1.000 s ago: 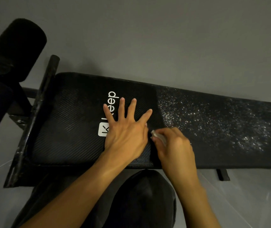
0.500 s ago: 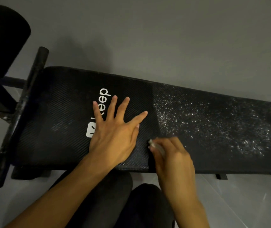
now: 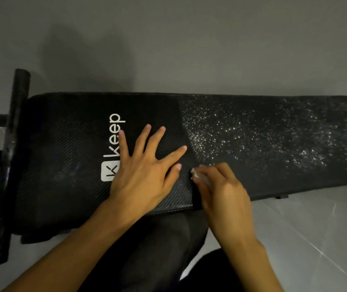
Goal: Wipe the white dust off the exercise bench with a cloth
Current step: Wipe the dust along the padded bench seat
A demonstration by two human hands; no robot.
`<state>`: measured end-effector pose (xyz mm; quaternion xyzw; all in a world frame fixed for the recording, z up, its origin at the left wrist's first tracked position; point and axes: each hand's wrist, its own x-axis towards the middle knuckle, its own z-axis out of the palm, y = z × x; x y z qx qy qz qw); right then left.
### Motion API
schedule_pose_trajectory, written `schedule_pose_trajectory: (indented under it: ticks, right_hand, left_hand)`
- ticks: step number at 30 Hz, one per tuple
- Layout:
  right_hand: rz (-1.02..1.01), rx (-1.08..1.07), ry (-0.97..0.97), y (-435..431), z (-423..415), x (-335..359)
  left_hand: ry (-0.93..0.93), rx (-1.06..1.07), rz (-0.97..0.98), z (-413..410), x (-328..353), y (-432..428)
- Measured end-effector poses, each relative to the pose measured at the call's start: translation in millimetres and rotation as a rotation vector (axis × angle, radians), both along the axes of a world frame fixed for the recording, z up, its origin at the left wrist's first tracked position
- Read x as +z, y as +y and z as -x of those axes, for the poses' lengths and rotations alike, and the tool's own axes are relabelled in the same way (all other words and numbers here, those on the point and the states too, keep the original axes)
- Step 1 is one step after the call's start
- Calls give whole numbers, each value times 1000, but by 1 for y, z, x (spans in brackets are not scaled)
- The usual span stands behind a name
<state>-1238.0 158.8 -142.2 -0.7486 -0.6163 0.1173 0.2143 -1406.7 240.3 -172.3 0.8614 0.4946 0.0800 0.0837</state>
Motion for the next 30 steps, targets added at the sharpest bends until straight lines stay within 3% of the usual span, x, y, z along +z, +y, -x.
schedule_pose_trajectory:
  ticks: [11, 17, 22, 27, 30]
  right_hand:
    - [12, 17, 140, -21, -11, -4]
    - [-23, 64, -39, 0, -24, -3]
    - [44, 197, 83, -19, -36, 4]
    - [35, 173, -114, 28, -44, 8]
    - [103, 324, -109, 20, -49, 12]
  left_hand:
    - [30, 26, 14, -10, -4, 5]
    - [34, 83, -9, -14, -5, 0]
    - [41, 164, 14, -30, 3, -4]
    - [33, 210, 59, -36, 6, -2]
    - [16, 203, 76, -32, 3, -8]
